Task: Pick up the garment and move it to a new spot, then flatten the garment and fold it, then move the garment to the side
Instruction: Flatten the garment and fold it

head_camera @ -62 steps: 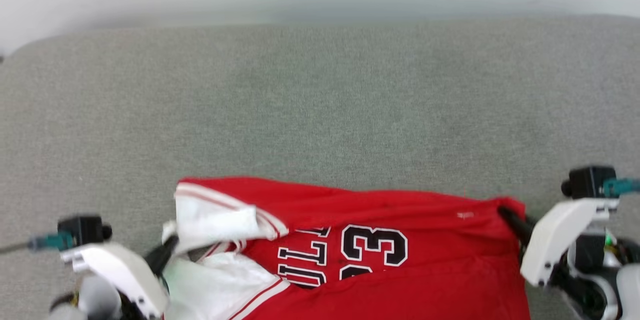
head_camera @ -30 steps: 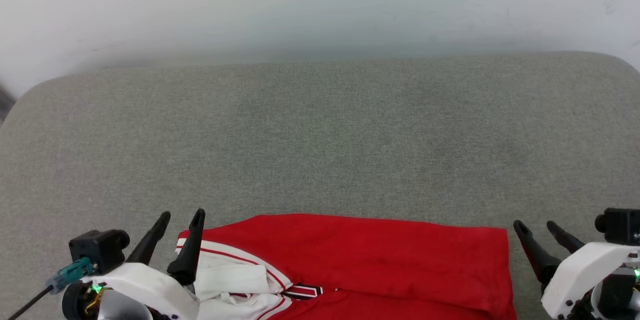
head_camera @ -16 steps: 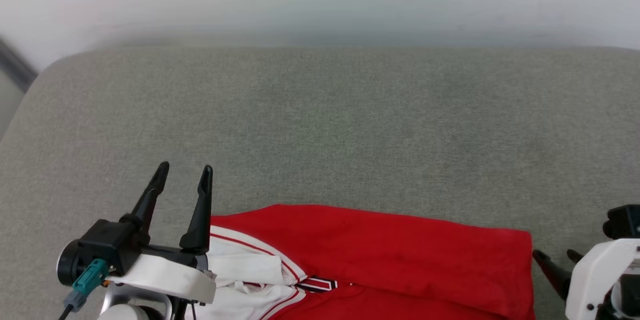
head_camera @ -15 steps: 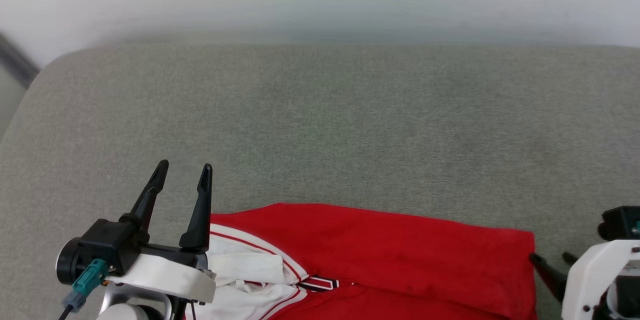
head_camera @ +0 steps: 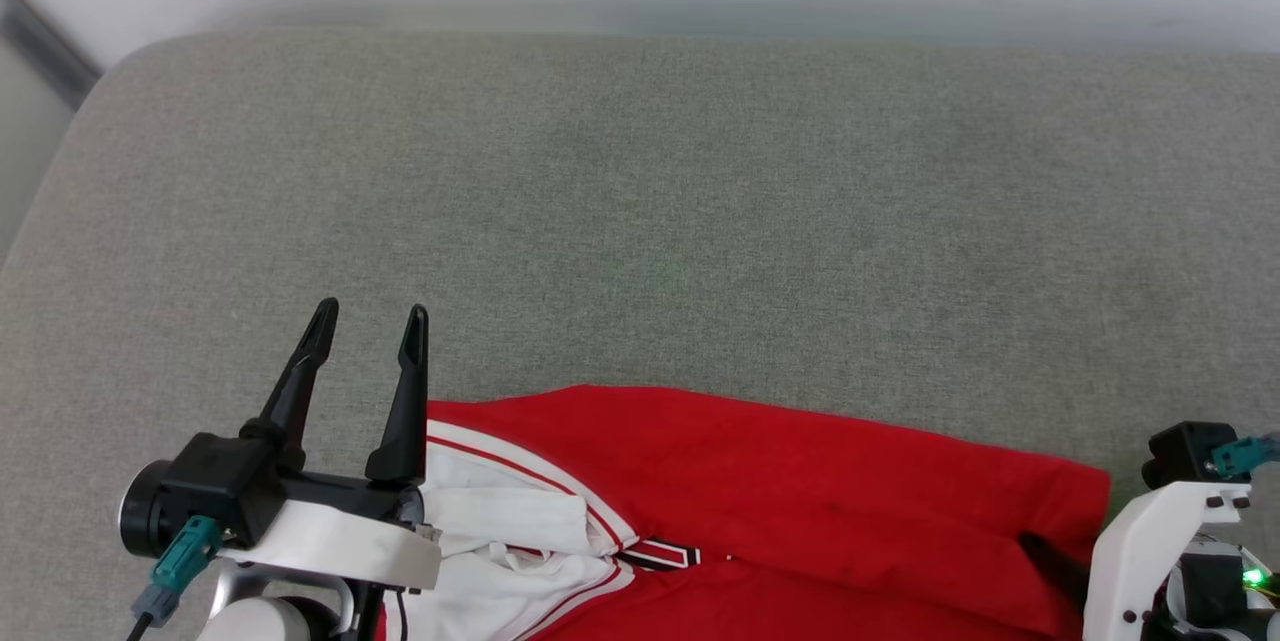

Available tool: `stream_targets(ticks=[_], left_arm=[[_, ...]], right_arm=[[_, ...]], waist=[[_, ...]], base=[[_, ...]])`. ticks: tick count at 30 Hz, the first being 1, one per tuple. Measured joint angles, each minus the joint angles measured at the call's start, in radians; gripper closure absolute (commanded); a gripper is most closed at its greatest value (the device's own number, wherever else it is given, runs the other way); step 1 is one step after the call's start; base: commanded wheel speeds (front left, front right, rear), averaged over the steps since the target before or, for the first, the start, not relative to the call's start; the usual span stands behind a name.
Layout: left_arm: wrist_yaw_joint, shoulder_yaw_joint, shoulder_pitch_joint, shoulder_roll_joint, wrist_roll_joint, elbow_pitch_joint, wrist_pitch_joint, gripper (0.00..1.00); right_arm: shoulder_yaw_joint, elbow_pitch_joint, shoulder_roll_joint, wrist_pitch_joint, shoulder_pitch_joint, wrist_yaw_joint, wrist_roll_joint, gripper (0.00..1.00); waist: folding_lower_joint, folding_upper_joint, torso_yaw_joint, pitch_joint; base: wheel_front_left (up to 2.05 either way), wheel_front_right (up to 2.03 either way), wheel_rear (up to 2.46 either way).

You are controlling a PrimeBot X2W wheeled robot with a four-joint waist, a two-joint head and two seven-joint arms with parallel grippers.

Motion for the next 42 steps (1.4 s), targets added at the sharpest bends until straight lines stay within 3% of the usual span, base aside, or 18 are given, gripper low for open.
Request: stream_targets(ticks=[10, 14, 26, 30, 36, 42], left_arm=[[-0.003, 0.009, 0.037, 0.001, 0.010, 0.049, -0.001, 0.00], [0.008, 0.011, 0.058, 0.005, 0.011, 0.049, 0.002, 0.00], [0.026, 0.012, 0.075, 0.012, 0.016, 0.037, 0.003, 0.00], [0.029, 0.009, 0.075, 0.014, 0.018, 0.038, 0.003, 0.00], [0.027, 0.001, 0.074, 0.013, 0.018, 0.038, 0.004, 0.00], [0.016, -0.010, 0.063, 0.011, 0.015, 0.039, 0.007, 0.00]], right_arm=[[0.071, 0.008, -0.026, -0.028, -0.030, 0.001, 0.037, 1.00], [0.051, 0.006, -0.060, -0.038, -0.046, 0.002, 0.043, 1.00], [-0.238, -0.007, -0.114, 0.034, -0.042, 0.002, 0.034, 1.00], [-0.294, -0.030, -0.031, 0.138, -0.044, 0.002, 0.118, 1.00], [-0.320, -0.093, 0.143, 0.350, -0.057, 0.002, 0.344, 1.00], [-0.292, -0.098, 0.187, 0.450, -0.070, 0.002, 0.552, 1.00]], waist=[[0.0000, 0.0000, -0.029, -0.072], [0.0000, 0.0000, -0.050, -0.100], [0.0000, 0.0000, -0.100, -0.124], [0.0000, 0.0000, -0.102, -0.119], [0.0000, 0.0000, -0.088, -0.112], [0.0000, 0.0000, -0.059, -0.107]], base=[[0.00, 0.00, 0.00], [0.00, 0.00, 0.00], [0.00, 0.00, 0.00], [0.00, 0.00, 0.00], [0.00, 0.00, 0.00], [0.00, 0.00, 0.00]])
